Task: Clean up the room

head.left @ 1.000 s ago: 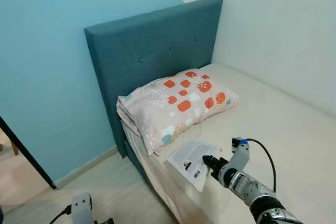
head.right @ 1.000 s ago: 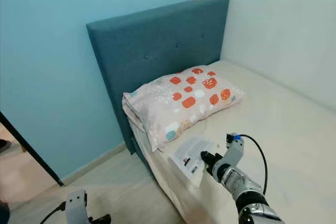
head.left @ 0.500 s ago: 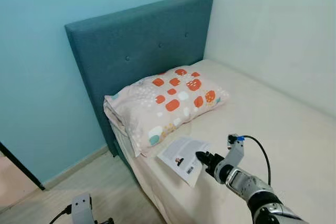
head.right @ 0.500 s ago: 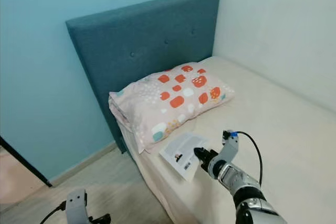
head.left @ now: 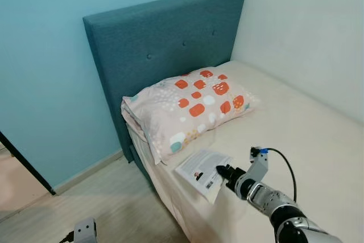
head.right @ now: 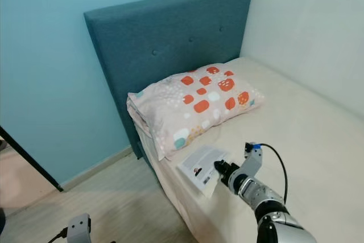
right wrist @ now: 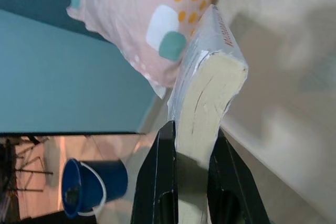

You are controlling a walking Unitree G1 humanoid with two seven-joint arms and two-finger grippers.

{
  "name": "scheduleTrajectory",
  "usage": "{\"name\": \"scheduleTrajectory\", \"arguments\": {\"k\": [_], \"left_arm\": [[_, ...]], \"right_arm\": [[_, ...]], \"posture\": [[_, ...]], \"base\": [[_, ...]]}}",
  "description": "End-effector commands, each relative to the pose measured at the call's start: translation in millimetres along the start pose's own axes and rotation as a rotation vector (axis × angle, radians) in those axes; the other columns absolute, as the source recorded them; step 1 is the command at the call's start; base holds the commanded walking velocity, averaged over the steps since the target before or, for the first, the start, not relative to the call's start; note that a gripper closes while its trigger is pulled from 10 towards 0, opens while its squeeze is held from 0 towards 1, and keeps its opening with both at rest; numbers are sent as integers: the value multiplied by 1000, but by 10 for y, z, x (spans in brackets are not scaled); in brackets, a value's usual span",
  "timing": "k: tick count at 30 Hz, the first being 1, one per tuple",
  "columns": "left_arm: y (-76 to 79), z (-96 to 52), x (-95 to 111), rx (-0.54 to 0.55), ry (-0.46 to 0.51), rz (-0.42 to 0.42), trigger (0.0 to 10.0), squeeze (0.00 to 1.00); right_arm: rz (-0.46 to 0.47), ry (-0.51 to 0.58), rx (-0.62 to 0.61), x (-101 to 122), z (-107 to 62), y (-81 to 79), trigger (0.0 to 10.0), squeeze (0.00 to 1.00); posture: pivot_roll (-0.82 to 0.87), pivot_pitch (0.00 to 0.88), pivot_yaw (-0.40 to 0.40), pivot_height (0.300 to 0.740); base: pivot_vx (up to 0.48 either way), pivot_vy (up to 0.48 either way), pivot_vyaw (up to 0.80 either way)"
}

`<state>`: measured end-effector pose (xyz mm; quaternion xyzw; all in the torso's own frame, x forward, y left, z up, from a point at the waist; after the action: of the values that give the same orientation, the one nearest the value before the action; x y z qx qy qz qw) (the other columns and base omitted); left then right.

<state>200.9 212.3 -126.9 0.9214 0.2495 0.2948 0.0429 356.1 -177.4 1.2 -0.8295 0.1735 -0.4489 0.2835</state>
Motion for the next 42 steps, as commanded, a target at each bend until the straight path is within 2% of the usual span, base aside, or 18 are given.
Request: {"name": "scheduleTrajectory", "arguments": {"k": [1,9,13,15,20,22,23,25,27,29,34,37,38,42], "left_arm": [[-86,-16,-26,21,-8,6,10000,0],[-117,-21,30,20,17,0,10000,0],[-133,-21,127,13,49,-14,10000,0],[-119,-18,348,-6,123,-60,10000,0],[-94,-42,767,-41,252,-105,10000,0],[-92,-48,815,-46,266,-107,10000,0],[-86,-63,930,-56,299,-106,10000,0],[-81,-88,1071,-69,340,-103,10000,0],[-81,-88,1071,-69,340,-103,10000,0],[-60,-120,1210,-94,384,-84,10000,0],[-35,-147,1285,-120,414,-56,10000,0],[-49,-155,1231,-131,414,-51,10000,0],[-81,-158,1171,-131,407,-45,10000,0],[-103,-161,1141,-130,401,-38,10000,0]], "right_arm": [[15,30,10,61,3,-16,10000,0],[58,69,26,149,-5,-22,10000,0],[65,99,24,239,-22,-1,10000,0],[65,154,13,438,-67,42,10000,0],[36,212,-8,687,-136,97,10000,0],[32,218,-11,711,-144,103,10000,0],[30,239,-29,773,-168,134,10000,0],[27,264,-50,850,-201,174,10000,0],[27,264,-50,850,-201,174,10000,0],[10,259,-84,901,-221,213,10000,0],[-5,259,-58,994,-211,137,10000,0],[-25,258,-30,1065,-212,77,10000,0],[-52,260,-19,1148,-230,47,10000,0],[-69,262,-16,1203,-249,39,10000,0]], "posture": [[-167,104,-20,660],[-140,136,-11,630],[-132,155,-3,615],[-120,182,-1,600],[-104,217,3,575],[-104,217,3,565],[-86,244,6,565],[-86,248,6,565],[-86,248,6,565],[-71,273,7,565],[-52,301,8,565],[-28,321,8,565],[-18,331,7,565],[-16,336,6,565]], "base": [[0,0,0],[0,0,0],[0,0,0],[0,0,0],[0,0,0],[0,0,0],[0,0,0],[0,0,0],[0,0,0],[0,0,0],[0,0,0],[0,0,0],[0,0,0],[0,0,0]]}}
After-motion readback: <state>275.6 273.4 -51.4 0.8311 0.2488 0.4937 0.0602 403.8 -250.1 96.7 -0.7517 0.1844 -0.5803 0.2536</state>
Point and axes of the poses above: a point about 5 cm out from each wrist's last joint towards the gripper, its own z axis pointing out of the wrist towards the gripper, its own x axis along the axis of the wrist's last joint, y = z × x, the point moved 5 cm from there along z, pointing out of the wrist towards the gripper, and after that the axes turned 6 degrees about -z, right-handed, at the moved point
